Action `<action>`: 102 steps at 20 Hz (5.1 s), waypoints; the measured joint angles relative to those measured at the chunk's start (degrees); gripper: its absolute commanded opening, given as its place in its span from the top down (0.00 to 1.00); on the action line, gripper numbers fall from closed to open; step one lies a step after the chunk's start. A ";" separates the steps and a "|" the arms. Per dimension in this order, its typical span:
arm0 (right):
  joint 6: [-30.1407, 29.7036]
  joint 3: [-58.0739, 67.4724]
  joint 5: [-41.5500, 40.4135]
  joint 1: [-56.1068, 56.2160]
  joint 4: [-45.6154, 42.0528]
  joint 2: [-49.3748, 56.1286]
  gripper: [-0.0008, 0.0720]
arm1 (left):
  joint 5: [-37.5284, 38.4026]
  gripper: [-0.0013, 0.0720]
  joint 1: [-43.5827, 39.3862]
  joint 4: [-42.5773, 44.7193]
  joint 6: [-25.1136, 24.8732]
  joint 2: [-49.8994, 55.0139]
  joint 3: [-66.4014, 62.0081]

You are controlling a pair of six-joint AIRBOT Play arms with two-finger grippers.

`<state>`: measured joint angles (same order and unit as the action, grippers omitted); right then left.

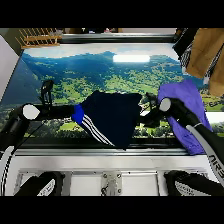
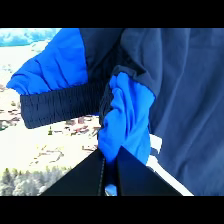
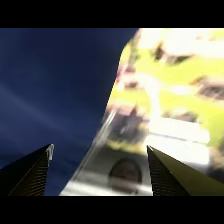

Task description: Fold the clothes and pants, and hang the long-sleeved shirts on hangers.

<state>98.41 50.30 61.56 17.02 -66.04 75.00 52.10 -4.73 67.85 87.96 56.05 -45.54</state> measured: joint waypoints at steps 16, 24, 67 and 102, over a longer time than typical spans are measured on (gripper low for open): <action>-1.03 2.62 -8.90 11.58 5.25 -4.31 0.99 | 0.52 0.95 0.72 -0.13 0.00 -4.96 -9.57; -3.30 35.69 3.48 -2.93 1.90 -26.58 0.99 | -2.08 0.95 -4.98 -2.97 4.44 -24.11 -29.81; -15.74 38.77 -8.09 -10.05 -2.01 -2.95 0.09 | -2.56 0.09 -20.35 32.89 0.50 37.03 -25.64; -5.07 -0.28 1.05 -16.44 5.99 -1.84 0.09 | 5.75 0.95 1.42 -0.35 -0.02 21.86 -19.23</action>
<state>93.34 50.02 62.61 0.58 -60.05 73.17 57.84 -3.31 67.51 87.94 77.91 -64.77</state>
